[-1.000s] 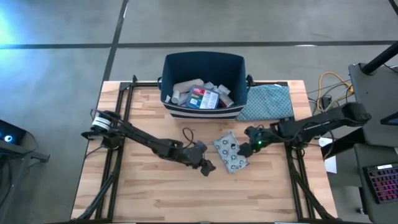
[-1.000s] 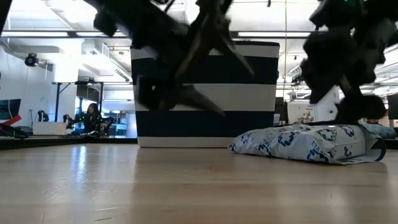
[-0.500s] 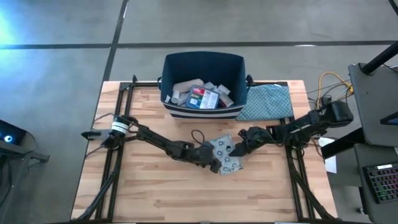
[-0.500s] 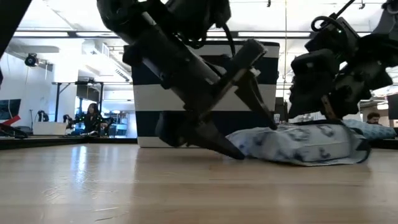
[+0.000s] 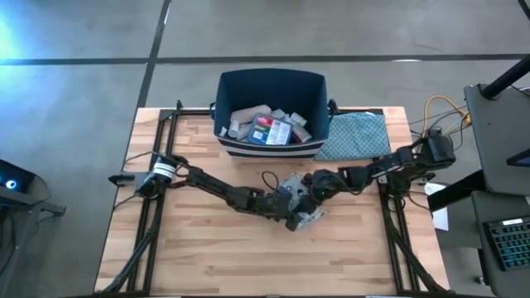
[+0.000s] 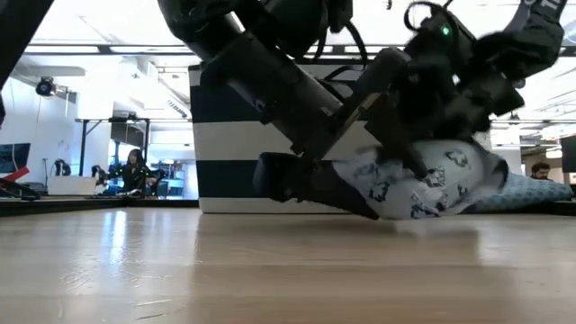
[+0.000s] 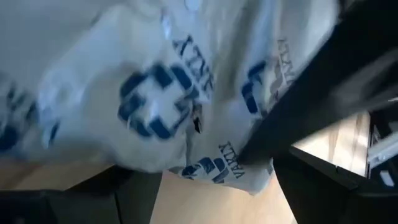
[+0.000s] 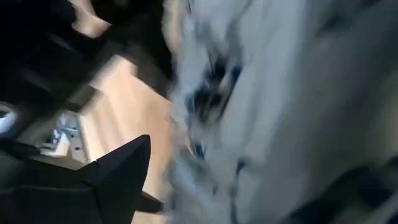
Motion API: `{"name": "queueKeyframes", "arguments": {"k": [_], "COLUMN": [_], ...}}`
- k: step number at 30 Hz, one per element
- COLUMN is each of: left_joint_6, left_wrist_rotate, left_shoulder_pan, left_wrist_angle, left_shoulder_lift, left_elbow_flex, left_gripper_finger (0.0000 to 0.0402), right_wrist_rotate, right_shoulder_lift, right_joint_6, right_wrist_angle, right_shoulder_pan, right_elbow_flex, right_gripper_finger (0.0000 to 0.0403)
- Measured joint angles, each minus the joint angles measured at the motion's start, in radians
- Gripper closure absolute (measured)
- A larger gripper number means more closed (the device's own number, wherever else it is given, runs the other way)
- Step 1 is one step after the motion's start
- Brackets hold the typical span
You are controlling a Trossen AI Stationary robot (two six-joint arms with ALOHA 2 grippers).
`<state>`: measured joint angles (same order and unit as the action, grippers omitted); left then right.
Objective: Pick & place medical supplies in basket/bin
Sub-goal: Put the mailer bag into the blue bin
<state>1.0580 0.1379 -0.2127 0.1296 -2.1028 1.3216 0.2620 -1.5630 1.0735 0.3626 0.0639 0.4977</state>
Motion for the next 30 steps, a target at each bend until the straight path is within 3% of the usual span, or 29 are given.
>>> {"name": "queueKeyframes", "arguments": {"k": [6, 10, 13, 17, 20, 23, 25, 30], "left_joint_6": [-0.036, -0.044, -0.044, -0.13, -0.269, -0.361, -0.375, -0.37], "left_wrist_rotate": [0.023, 0.142, 0.305, 0.644, 0.833, 0.866, 0.866, 0.865], "left_shoulder_pan": [-0.04, -0.099, -0.157, -0.219, -0.242, -0.252, -0.259, -0.273], "left_wrist_angle": [-0.088, -0.216, -0.291, -0.291, -0.294, -0.311, -0.33, -0.402], "left_shoulder_lift": [0.089, 0.221, 0.35, 0.539, 0.659, 0.742, 0.776, 0.838], "left_elbow_flex": [0.004, 0.0, 0.0, 0.0, 0.002, 0.001, 0.0, -0.001], "left_gripper_finger": [0.0123, 0.0123, 0.0123, 0.0123, 0.0123, 0.0123, 0.0123, 0.0123], "right_wrist_rotate": [0.001, -0.004, -0.025, -0.164, -0.401, -0.612, -0.667, -0.564], "right_shoulder_lift": [0.067, 0.145, 0.213, 0.308, 0.36, 0.377, 0.356, 0.242], "right_joint_6": [-0.052, -0.104, -0.148, -0.246, -0.363, -0.447, -0.478, -0.585], "right_wrist_angle": [-0.069, -0.154, -0.226, -0.312, -0.462, -0.625, -0.701, -0.932], "right_shoulder_pan": [0.001, 0.001, 0.002, -0.006, -0.037, -0.121, -0.196, -0.36], "right_elbow_flex": [0.088, 0.167, 0.256, 0.4, 0.545, 0.704, 0.804, 1.027], "right_gripper_finger": [0.0129, 0.0206, 0.0254, 0.0255, 0.0255, 0.0251, 0.0228, 0.0144]}}
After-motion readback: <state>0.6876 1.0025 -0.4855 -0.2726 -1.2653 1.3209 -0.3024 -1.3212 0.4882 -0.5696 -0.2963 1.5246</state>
